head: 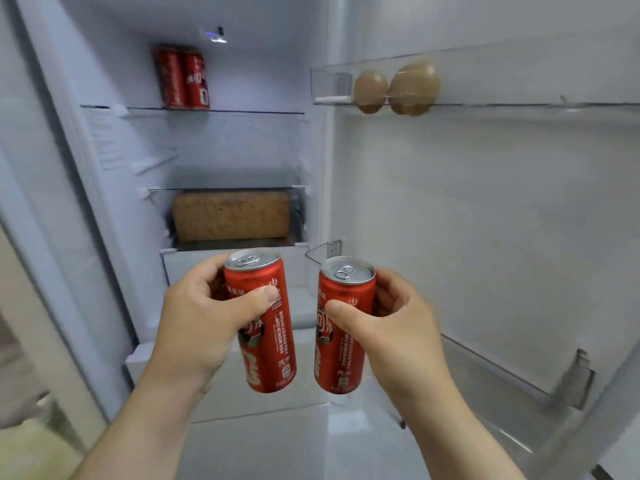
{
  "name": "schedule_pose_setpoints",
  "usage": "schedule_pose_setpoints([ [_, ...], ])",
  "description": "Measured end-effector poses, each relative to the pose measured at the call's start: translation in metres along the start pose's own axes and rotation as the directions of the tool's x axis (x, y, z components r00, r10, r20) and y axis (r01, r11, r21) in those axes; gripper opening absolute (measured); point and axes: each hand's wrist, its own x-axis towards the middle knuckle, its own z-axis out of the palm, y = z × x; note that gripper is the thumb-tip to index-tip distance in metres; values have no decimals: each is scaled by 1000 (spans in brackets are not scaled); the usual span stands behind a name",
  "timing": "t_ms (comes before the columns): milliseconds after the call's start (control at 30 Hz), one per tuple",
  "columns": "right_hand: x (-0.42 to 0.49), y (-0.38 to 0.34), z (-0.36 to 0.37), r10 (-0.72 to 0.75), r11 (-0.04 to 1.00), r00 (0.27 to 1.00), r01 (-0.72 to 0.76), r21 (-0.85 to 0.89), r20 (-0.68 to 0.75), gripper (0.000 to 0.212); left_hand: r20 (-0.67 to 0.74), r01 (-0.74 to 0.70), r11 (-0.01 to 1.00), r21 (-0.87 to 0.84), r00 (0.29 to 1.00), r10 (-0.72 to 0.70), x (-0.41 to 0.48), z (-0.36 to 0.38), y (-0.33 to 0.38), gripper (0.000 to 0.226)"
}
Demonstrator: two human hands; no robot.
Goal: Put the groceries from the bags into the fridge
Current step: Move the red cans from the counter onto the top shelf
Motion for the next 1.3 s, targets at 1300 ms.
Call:
schedule_pose_setpoints([
  [1300, 419, -129, 260, -330, 913, 931, 356, 200, -154, 14, -297, -233, 950, -206, 940, 166, 476, -93, 87, 26],
])
